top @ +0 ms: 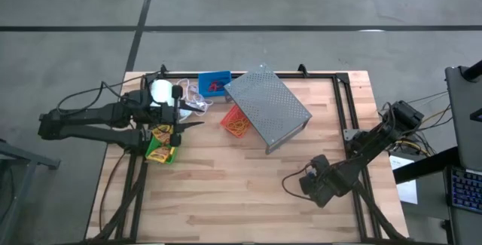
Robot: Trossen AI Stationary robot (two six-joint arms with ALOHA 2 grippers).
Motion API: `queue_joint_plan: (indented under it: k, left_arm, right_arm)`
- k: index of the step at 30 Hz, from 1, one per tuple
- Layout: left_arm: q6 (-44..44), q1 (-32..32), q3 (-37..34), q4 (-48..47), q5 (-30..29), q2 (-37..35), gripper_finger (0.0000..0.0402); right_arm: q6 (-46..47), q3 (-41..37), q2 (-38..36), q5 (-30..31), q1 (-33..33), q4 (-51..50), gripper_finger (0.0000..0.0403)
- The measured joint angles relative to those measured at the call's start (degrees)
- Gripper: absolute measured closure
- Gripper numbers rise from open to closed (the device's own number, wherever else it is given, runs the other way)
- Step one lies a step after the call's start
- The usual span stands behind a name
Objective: Pick & Place Office Desk Supplies
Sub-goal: Put the blue spring rubber band into the blue bin
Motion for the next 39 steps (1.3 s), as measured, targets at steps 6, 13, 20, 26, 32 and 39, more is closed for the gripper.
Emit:
queue_joint_plan:
  k: [6,13,20,26,32,39]
  left_arm:
    - [0.0,0.0,0.0,-0.1,0.0,0.0,0.0243]
    - [-0.2,0.0,0.0,-0.3,0.0,0.0,0.0243]
    - [-0.1,0.0,0.0,-0.4,0.0,0.0,0.0243]
    - [-0.1,0.0,0.0,-0.4,0.0,0.0,0.0243]
    - [-0.1,0.0,0.0,-0.4,0.0,0.0,0.0243]
    - [0.0,0.0,0.0,-0.4,0.0,0.0,0.0243]
  right_arm:
    - [0.0,-1.1,0.0,0.0,0.0,2.2,0.0202]
    - [-0.4,-1.5,0.4,0.0,0.0,4.5,0.0202]
    - [-0.4,-1.3,5.0,0.3,0.0,4.6,0.0202]
    - [-0.5,-0.7,6.2,0.4,0.1,4.3,0.0202]
    - [-0.8,0.4,5.5,2.4,0.2,3.8,0.0202]
    - [-0.6,0.7,5.6,3.3,0.2,3.6,0.0202]
